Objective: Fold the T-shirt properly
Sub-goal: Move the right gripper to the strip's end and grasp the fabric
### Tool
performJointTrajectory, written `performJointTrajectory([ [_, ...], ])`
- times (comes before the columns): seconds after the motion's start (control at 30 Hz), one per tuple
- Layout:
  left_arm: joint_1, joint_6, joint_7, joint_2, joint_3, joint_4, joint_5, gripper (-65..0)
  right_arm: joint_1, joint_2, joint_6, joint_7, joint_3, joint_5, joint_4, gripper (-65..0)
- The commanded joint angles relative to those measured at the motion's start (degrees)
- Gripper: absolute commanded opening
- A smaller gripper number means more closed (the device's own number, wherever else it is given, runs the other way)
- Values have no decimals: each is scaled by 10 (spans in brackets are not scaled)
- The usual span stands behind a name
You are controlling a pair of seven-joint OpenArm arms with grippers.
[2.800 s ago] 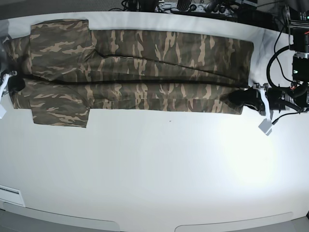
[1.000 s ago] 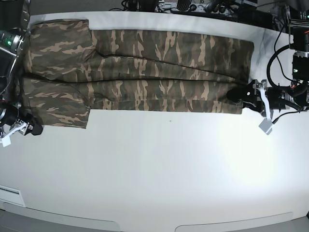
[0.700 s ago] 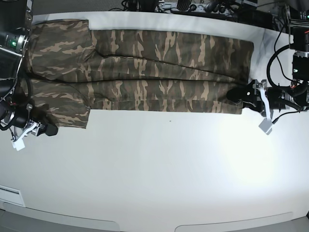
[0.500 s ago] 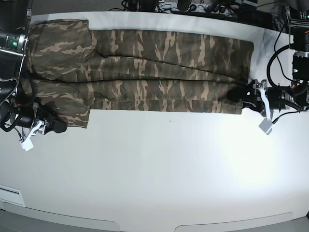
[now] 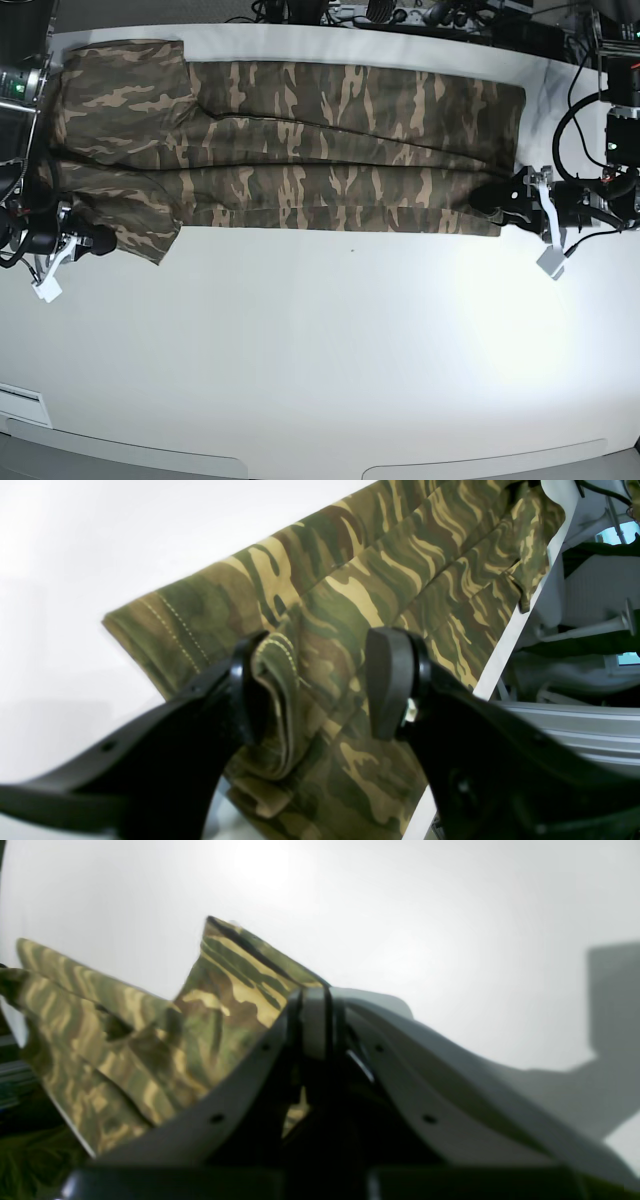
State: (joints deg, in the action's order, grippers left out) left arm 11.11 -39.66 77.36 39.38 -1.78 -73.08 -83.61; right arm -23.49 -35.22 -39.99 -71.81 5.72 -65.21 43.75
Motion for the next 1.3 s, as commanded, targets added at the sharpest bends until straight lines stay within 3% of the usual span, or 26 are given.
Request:
performJointTrajectory([
  [0.0, 10, -3, -9, 13, -5, -7, -14, -334, -13, -19, 0, 1, 2, -16, 10, -650],
  [0.1, 10, -3, -11, 13, -5, -7, -14, -334, -13, -33, 0, -23, 2, -70, 24, -650],
  [0.17, 10, -3, -11, 13, -5, -7, -14, -334, -13, -41, 0, -70, 2, -130, 43, -650],
  [0.23, 10, -3, -11, 13, -5, -7, -14, -334, -12, -47, 0, -82, 2, -198, 61, -650],
  [0.47, 10, -3, -13, 13, -5, -7, -14, -334, 25, -59, 0, -82, 2, -198, 141, -650],
  [0.7, 12, -3, -13, 13, -5, -7, -14, -334, 134, -60, 0, -82, 6, -198, 307, -650],
  [0.97, 12, -3, -14, 13, -5, -7, -14, -334, 246, -70, 0, -82, 64, -198, 489, -650],
  [1.27, 12, -3, -15, 13, -5, -7, -14, -334, 332, -94, 0, -82, 80, -198, 561, -650],
])
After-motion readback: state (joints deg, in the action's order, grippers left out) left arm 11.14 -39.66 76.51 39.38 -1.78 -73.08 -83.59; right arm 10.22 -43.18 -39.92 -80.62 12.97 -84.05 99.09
